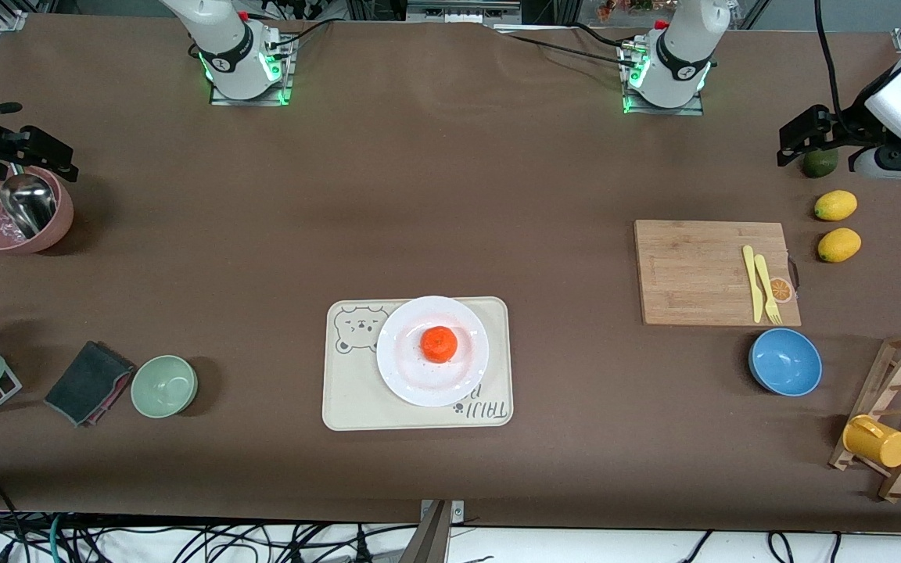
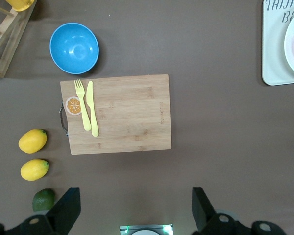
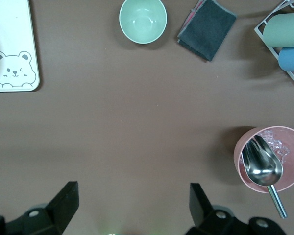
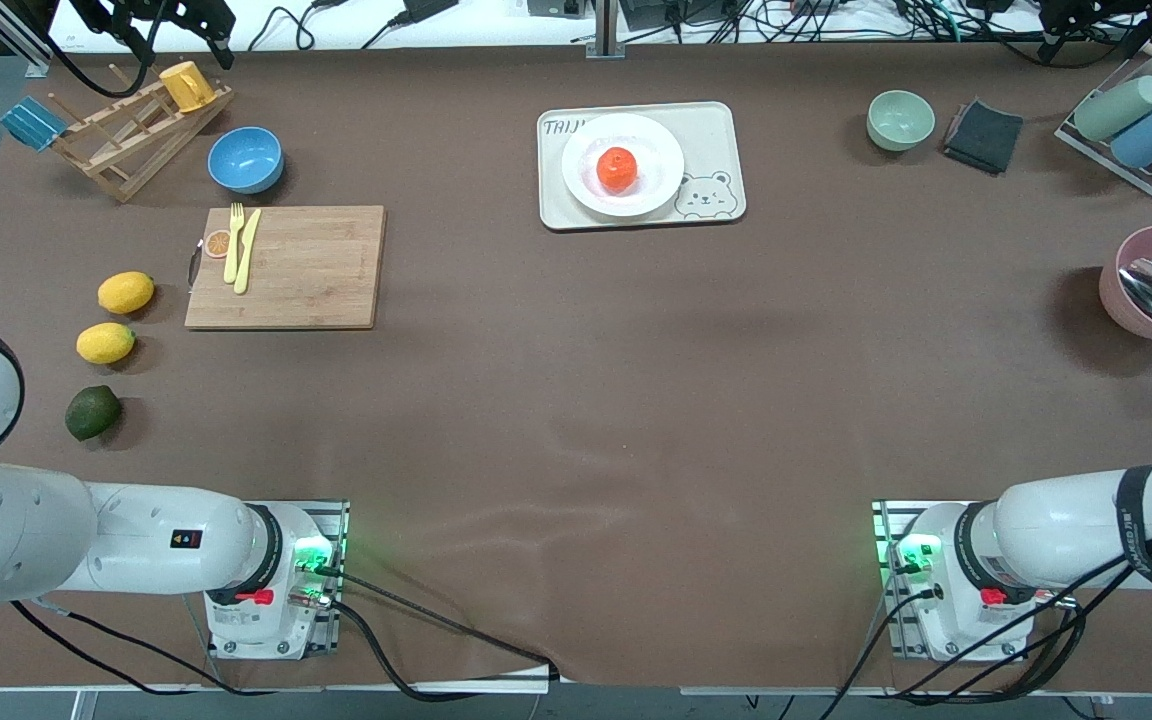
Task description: Place orange and plate with both arms
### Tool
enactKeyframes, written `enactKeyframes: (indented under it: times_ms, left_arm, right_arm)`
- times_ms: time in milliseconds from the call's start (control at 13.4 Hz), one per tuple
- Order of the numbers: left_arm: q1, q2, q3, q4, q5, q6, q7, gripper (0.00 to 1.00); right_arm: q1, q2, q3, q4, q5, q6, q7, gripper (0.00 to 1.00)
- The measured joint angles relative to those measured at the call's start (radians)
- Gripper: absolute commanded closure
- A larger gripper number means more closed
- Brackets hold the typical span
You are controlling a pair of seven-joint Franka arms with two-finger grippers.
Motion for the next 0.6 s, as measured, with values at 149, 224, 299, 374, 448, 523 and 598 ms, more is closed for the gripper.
enactKeyframes:
  times_ms: [149,224,299,374,448,523,598]
  left_arm:
    - [0.000,0.000,0.000,0.000,0.000,0.000,0.000,0.00]
    - [0.000,0.000,0.000,0.000,0.000,0.000,0.000,0.00]
    - [0.000,0.000,0.000,0.000,0.000,0.000,0.000,0.00]
    - [0.000,0.000,0.000,0.000,0.000,0.000,0.000,0.00]
    - [0.000,0.000,0.000,0.000,0.000,0.000,0.000,0.00]
    - [0.000,0.000,0.000,0.000,0.000,0.000,0.000,0.00]
    - [0.000,0.000,0.000,0.000,0.000,0.000,0.000,0.00]
  right_arm:
    - [0.000,0.001,0.000,0.003,0.000,0.000,0.000,0.00]
    - [0.000,0.001,0.000,0.005,0.000,0.002,0.000,0.00]
    - [0.000,0.001,0.000,0.006,0.009,0.006,0.000,0.00]
    - [-0.001,0.001,-0.002,0.006,0.025,0.011,0.000,0.00]
    - [-0.001,0.002,-0.003,0.006,0.037,0.015,0.000,0.00]
    - [-0.002,0.002,-0.005,0.006,0.043,0.016,0.000,0.00]
    - [-0.002,0.003,-0.006,0.006,0.045,0.017,0.000,0.00]
